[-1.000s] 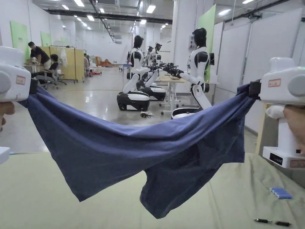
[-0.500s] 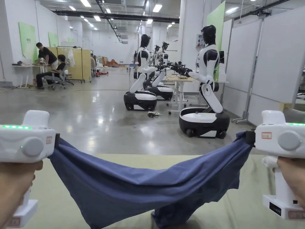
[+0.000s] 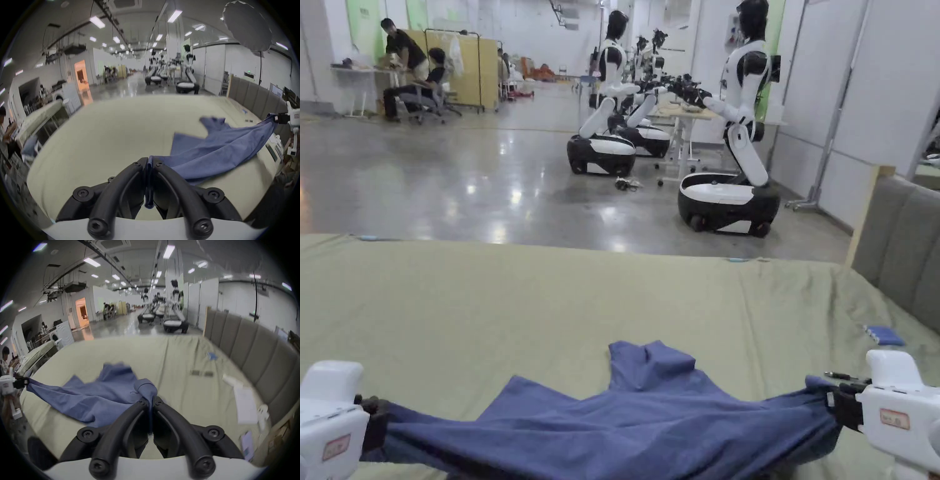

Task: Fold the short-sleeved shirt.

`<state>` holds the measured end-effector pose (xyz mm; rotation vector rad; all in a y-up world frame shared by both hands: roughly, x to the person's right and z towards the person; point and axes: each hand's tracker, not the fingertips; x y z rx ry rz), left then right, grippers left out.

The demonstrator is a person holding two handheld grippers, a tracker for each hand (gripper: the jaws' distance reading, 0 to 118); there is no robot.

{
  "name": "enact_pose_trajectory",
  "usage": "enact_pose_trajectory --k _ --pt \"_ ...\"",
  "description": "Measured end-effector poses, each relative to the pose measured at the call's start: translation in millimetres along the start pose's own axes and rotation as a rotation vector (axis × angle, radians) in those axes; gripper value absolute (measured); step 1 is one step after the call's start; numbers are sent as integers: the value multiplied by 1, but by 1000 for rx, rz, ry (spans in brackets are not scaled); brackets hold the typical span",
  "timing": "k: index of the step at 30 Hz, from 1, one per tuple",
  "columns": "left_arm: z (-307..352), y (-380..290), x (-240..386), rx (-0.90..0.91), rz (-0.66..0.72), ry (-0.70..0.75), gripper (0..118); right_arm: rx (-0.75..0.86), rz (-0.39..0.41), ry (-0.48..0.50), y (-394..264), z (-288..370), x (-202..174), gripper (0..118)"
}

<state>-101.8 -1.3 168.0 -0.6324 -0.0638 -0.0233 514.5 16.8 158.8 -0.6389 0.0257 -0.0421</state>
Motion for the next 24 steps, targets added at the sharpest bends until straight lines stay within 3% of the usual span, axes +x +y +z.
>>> enact_pose_trajectory --k 5,7,8,9,10,11,12,14,18,20,22,23,24 --pt "-4 -85 -10 -93 112 5 7 -142 -12 -25 -102 -13 4 3" --pt "-2 -88 -9 -65 151 -45 10 -90 -83 -27 -115 -14 7 3" --pt "5 -84 -7 -15 165 -32 28 -55 -132 -15 -115 -11 7 10" --pt "15 -79 -5 21 156 5 56 -37 -126 -31 -113 -7 4 32" --pt "32 -72 -11 65 143 3 79 -7 -74 -71 -106 1 -1 62" --pt "52 -66 -10 121 127 -7 83 24 -25 -88 -98 16 -11 88" --pt "72 -61 -8 171 97 -30 83 72 23 -100 -91 29 -21 94" --pt "107 -59 -1 206 24 21 83 167 75 -81 -77 55 -49 96" --pt "132 -83 -1 229 8 86 83 230 65 84 -64 82 -120 98" --pt "129 -99 -2 206 38 159 79 231 60 87 -70 81 -157 96" --pt "120 -117 -7 131 100 115 75 247 94 160 -81 71 -190 91" --pt "113 -122 -10 89 117 104 41 233 120 138 -85 62 -203 50" --pt "100 -128 -13 32 105 158 4 211 121 75 -91 54 -218 0"
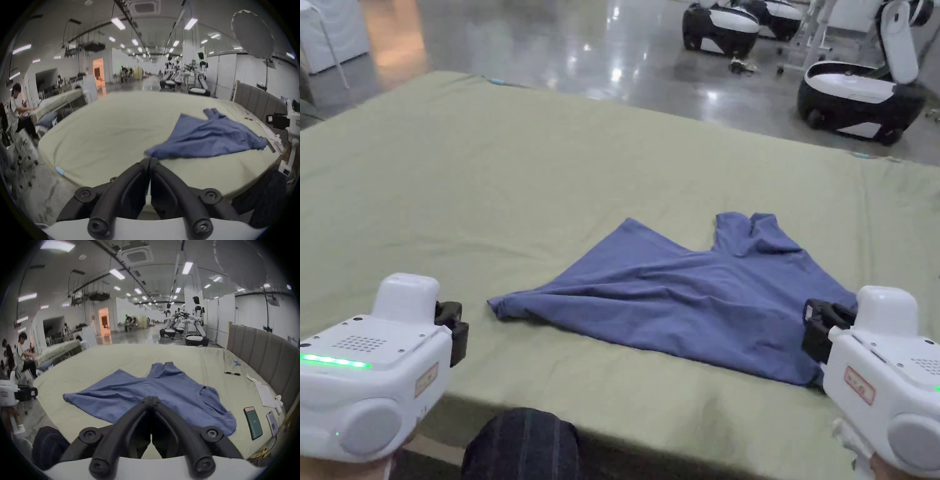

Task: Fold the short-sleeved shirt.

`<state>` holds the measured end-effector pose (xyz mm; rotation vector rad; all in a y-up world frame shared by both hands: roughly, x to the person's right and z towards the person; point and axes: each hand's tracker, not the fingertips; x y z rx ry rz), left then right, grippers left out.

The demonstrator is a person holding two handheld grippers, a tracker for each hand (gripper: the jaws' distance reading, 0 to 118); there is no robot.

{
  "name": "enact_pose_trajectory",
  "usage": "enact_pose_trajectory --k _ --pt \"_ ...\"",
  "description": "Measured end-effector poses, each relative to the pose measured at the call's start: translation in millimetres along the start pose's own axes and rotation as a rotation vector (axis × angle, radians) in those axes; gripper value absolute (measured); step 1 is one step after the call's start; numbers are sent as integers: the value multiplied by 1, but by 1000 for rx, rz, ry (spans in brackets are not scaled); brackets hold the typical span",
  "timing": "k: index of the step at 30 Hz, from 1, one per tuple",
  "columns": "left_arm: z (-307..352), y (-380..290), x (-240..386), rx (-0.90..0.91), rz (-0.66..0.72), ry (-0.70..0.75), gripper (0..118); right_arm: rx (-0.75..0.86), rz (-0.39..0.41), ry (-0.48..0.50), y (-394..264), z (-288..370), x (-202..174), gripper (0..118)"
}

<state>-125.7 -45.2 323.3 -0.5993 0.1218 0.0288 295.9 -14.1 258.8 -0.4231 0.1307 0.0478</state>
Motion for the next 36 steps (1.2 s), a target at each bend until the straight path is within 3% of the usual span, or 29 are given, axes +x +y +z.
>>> enact_pose_trajectory --k 1,3,6,10,11,13,14,22,25,31,33,35,36 --pt "-11 -1 -4 8 -25 -7 3 -23 38 60 -1 -5 -7 0" --pt "-17 3 -7 -14 -3 -30 3 -78 12 146 -5 -16 -14 0" --pt "-35 19 -15 -18 -21 -27 3 -81 50 133 -7 -24 -22 0" --pt "-86 44 -25 -86 -62 -81 4 -128 31 123 -11 -39 -12 0" --pt "-97 50 -24 -96 -94 -78 11 -135 32 116 -15 -42 -8 0" --pt "-129 62 -21 -116 -162 -55 55 -159 23 105 -14 -52 -3 0" --pt "-136 65 -24 -110 -168 -72 63 -169 13 100 -13 -57 -1 0" --pt "-192 63 -16 -241 -239 -165 62 -206 -76 78 -7 -88 13 0" --pt "-179 55 -7 -256 -269 -229 62 -219 -102 82 -7 -96 16 0" --pt "-161 48 -6 -257 -250 -282 62 -220 -56 109 0 -108 8 0" --pt "-164 43 -3 -271 -246 -301 53 -225 -54 120 2 -115 7 0" --pt "-168 40 0 -271 -195 -319 11 -229 -44 127 5 -122 8 0" --pt "-170 39 2 -275 -186 -310 11 -232 -33 127 8 -126 10 0"
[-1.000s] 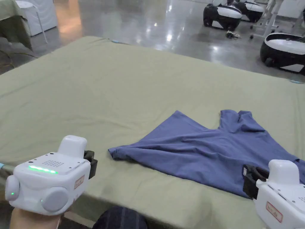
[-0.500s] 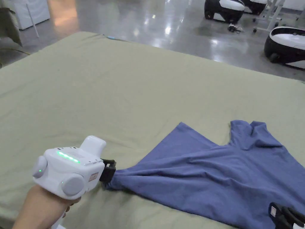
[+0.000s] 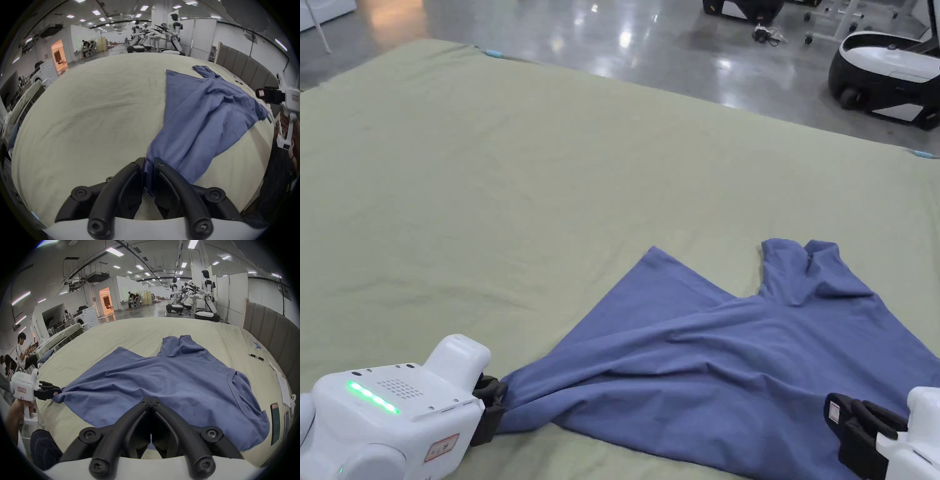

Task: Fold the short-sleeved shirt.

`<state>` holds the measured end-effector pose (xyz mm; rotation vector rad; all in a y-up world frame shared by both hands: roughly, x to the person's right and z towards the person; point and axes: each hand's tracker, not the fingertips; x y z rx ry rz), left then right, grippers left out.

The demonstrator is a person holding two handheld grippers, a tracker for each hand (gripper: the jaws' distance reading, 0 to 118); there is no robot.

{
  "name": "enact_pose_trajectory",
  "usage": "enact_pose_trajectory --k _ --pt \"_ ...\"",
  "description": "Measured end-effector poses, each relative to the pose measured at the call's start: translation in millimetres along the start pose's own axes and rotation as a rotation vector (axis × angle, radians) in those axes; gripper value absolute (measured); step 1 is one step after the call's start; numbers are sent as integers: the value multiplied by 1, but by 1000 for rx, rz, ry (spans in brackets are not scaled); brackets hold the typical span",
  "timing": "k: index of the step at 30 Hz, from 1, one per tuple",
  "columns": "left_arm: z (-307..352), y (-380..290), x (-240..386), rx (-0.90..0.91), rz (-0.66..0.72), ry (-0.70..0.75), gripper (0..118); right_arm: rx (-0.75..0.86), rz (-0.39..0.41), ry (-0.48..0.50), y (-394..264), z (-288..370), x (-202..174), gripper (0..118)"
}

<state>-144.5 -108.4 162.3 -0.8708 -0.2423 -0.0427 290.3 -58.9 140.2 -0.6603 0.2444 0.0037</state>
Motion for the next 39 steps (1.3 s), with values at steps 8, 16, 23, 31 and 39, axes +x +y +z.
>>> enact_pose_trajectory --k 8,16,23,31,39 --pt "27 12 -4 122 46 24 8 -19 156 -123 76 -40 60 0" --pt "32 15 -11 174 91 26 8 -167 109 -205 153 -169 156 100" --pt "29 22 -3 139 110 47 8 -344 110 -191 135 -257 189 115" --pt "24 39 -5 153 120 65 8 -304 -74 -141 146 -198 190 1" --pt "36 125 11 308 103 98 6 32 -16 -159 216 -61 156 0"
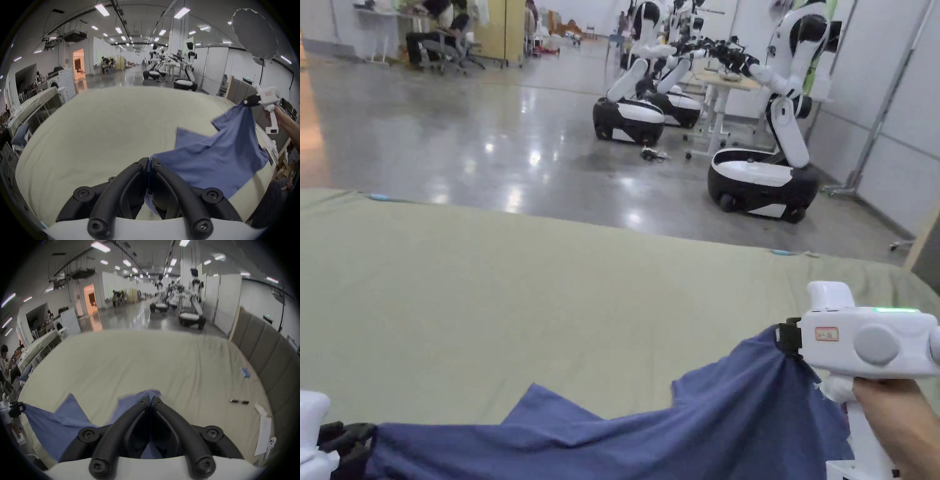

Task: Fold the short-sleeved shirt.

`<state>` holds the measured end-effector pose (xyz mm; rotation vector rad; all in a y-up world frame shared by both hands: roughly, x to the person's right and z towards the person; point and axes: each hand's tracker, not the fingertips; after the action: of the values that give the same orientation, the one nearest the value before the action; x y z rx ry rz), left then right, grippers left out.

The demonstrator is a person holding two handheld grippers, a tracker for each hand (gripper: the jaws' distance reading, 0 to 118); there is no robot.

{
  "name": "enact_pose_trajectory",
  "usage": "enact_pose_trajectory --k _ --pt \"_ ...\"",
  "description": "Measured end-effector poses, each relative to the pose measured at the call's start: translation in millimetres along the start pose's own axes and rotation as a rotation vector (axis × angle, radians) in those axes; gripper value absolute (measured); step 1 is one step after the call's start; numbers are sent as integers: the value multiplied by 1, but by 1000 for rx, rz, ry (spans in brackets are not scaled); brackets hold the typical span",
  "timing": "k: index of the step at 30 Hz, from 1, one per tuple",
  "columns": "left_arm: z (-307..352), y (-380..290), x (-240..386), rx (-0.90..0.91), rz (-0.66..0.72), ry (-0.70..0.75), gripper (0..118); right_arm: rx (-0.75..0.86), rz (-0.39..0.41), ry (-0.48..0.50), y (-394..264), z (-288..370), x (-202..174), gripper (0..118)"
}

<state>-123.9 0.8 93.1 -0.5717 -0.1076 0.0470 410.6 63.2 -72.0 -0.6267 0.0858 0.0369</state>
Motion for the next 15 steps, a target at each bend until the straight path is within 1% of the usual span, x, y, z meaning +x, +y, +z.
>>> enact_pose_trajectory --k 2,4,5,8,10,13,15 --pt "2 33 8 50 -15 -4 5 29 5 6 20 29 1 0" --pt "10 73 14 91 -21 -17 5 106 37 -36 46 60 1 0" --pt "13 89 17 116 -19 -13 5 122 39 -32 56 72 3 0" --pt "20 145 19 178 -28 -23 5 207 11 -55 94 115 13 0" --pt "32 181 27 226 -76 -1 5 269 -27 -58 117 141 22 0" --pt "45 229 39 256 -93 10 5 328 -25 -91 150 173 28 0" --pt "50 259 44 308 -93 27 5 344 -23 -104 174 187 34 0"
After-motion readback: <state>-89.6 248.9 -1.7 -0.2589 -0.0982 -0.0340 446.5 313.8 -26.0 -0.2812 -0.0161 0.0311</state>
